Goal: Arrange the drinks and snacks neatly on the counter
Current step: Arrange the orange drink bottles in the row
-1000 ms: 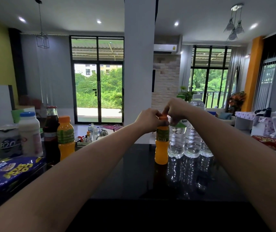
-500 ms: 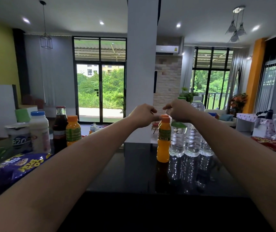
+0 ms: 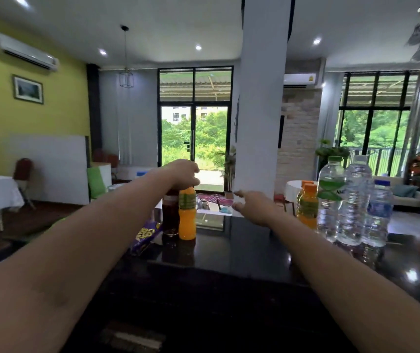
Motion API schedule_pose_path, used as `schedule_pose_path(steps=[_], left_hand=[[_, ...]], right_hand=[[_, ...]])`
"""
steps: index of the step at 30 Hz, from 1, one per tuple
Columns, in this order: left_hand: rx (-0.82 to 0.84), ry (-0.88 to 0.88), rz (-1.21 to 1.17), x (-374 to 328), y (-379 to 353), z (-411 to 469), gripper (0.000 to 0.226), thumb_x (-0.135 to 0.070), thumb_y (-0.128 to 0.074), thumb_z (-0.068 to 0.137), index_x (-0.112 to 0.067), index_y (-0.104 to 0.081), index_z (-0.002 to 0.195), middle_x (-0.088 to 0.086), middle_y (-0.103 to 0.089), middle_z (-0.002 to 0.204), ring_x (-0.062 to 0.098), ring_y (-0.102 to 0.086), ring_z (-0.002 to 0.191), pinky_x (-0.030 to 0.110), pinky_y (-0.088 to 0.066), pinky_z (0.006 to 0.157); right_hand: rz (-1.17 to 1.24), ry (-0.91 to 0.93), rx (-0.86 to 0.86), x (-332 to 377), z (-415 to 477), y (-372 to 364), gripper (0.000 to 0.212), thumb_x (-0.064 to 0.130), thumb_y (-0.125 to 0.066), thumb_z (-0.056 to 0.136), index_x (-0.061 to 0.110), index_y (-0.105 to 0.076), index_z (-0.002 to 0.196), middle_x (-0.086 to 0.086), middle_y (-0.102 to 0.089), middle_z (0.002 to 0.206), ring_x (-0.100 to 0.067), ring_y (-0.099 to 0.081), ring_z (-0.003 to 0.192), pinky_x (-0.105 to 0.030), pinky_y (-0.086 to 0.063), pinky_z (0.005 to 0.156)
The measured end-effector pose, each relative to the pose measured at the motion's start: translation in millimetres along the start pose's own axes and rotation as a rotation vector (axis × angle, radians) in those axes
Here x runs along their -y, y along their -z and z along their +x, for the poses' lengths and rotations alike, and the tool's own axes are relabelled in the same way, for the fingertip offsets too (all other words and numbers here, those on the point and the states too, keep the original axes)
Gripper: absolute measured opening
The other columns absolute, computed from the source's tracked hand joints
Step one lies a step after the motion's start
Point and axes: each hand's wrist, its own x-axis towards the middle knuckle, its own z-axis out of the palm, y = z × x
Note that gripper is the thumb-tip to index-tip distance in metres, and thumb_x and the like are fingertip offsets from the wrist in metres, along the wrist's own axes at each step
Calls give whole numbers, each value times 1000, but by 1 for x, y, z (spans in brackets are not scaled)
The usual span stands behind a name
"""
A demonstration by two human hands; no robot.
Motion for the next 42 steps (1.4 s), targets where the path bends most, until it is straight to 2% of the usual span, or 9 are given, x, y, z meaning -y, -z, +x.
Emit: schedule_pose_path(steps=[4, 7, 14, 19, 22, 26, 31, 37, 42], left_hand=[[-17, 4, 12, 27, -5, -12, 46, -35, -51, 95, -14, -49, 135, 8, -49, 140, 25, -47, 125, 32, -38, 91], [-39, -28, -42, 32, -14, -11, 42, -28, -52, 94, -13, -50, 133, 9, -56, 132, 24, -53, 117, 35, -43, 95], [-103, 10, -208, 29, -24, -4, 36, -28, -53, 93, -13, -51, 125, 9, -60, 122, 23, -57, 105, 30, -46, 79], [-39, 41, -295, 12, -24, -4, 40, -27, -54, 93, -9, -51, 128, 10, -59, 120, 22, -55, 102, 27, -47, 74], [12, -4, -370, -5, -15, -7, 28, -27, -57, 92, -5, -64, 107, 8, -58, 98, 17, -52, 81, 23, -43, 61], [-8, -56, -543, -45, -4, -10, 24, -27, -63, 89, -5, -64, 98, 12, -63, 96, 21, -59, 82, 36, -54, 78], [-10, -154, -676, -114, 1, -11, 27, -24, -65, 88, -1, -62, 103, 12, -65, 97, 21, -65, 82, 27, -56, 67], [-50, -171, -689, -188, -16, -7, 41, -37, -73, 80, 2, -67, 93, 17, -72, 91, 27, -72, 81, 39, -60, 76], [-43, -217, -609, -227, -38, -5, 47, -43, -71, 80, 1, -69, 95, 17, -72, 92, 29, -71, 82, 43, -59, 77]], right_hand=[[167, 3, 62, 36, 10, -54, 63, 45, -59, 88, 19, -41, 142, -7, -48, 143, -25, -48, 126, -36, -41, 99], [316, -46, 96, 59, 17, -86, 69, 47, -65, 82, 20, -39, 141, -6, -53, 137, -25, -54, 118, -40, -47, 93], [623, -219, -30, 81, 24, -123, 52, 41, -72, 78, 22, -42, 116, 3, -56, 100, -17, -55, 88, -32, -44, 72], [648, -203, -91, 78, 14, -123, 41, 27, -69, 83, 20, -43, 114, 1, -60, 98, -14, -57, 82, -28, -44, 68], [613, -183, -100, 65, -2, -107, 35, 22, -65, 84, 22, -42, 111, 5, -58, 88, -12, -57, 78, -28, -47, 65], [601, -190, -148, 36, -27, -69, 40, 19, -65, 85, 26, -39, 115, 7, -51, 95, -14, -52, 86, -32, -44, 74], [558, -270, -228, -5, -63, -22, 52, 21, -67, 85, 19, -38, 129, 3, -50, 106, -17, -51, 95, -32, -41, 77], [428, -383, -506, -56, -107, 4, 36, 27, -77, 76, 19, -52, 100, 1, -55, 92, -18, -52, 79, -29, -36, 63], [513, -416, -477, -94, -127, 7, 37, 18, -76, 77, 22, -51, 105, 2, -61, 91, -17, -57, 78, -29, -44, 66]])
